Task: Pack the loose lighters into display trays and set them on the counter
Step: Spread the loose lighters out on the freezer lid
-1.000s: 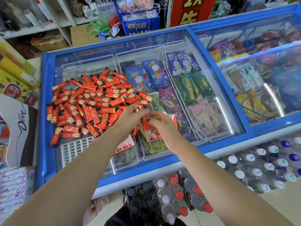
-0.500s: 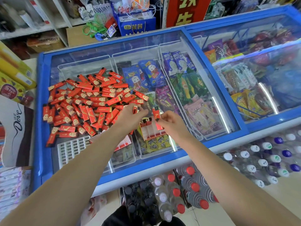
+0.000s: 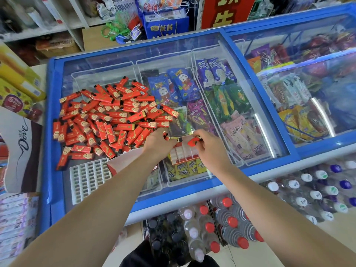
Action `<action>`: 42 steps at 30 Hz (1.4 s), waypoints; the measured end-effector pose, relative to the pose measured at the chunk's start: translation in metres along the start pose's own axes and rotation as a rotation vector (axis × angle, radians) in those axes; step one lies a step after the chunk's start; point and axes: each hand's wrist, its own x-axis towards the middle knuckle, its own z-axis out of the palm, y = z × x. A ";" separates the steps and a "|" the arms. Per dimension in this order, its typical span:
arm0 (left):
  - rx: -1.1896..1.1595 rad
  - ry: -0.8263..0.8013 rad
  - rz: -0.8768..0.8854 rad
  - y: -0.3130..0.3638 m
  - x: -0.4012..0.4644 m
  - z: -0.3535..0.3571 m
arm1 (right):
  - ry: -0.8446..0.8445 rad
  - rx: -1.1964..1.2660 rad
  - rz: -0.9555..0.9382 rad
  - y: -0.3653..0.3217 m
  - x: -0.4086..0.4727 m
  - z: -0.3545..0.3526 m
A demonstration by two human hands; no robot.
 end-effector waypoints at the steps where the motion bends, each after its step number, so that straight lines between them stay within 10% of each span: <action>1: -0.007 -0.011 -0.007 0.000 0.001 0.000 | 0.000 -0.050 -0.048 0.001 0.001 0.003; 30: 0.028 0.011 -0.038 0.003 -0.010 -0.006 | 0.167 -0.387 -0.312 0.000 -0.018 0.028; 35: -0.024 -0.002 0.030 0.010 -0.013 -0.008 | 0.155 -0.076 -0.045 -0.017 -0.020 0.024; 42: -0.538 -0.171 -0.223 0.037 -0.014 -0.001 | -0.039 0.949 0.387 -0.073 -0.020 -0.005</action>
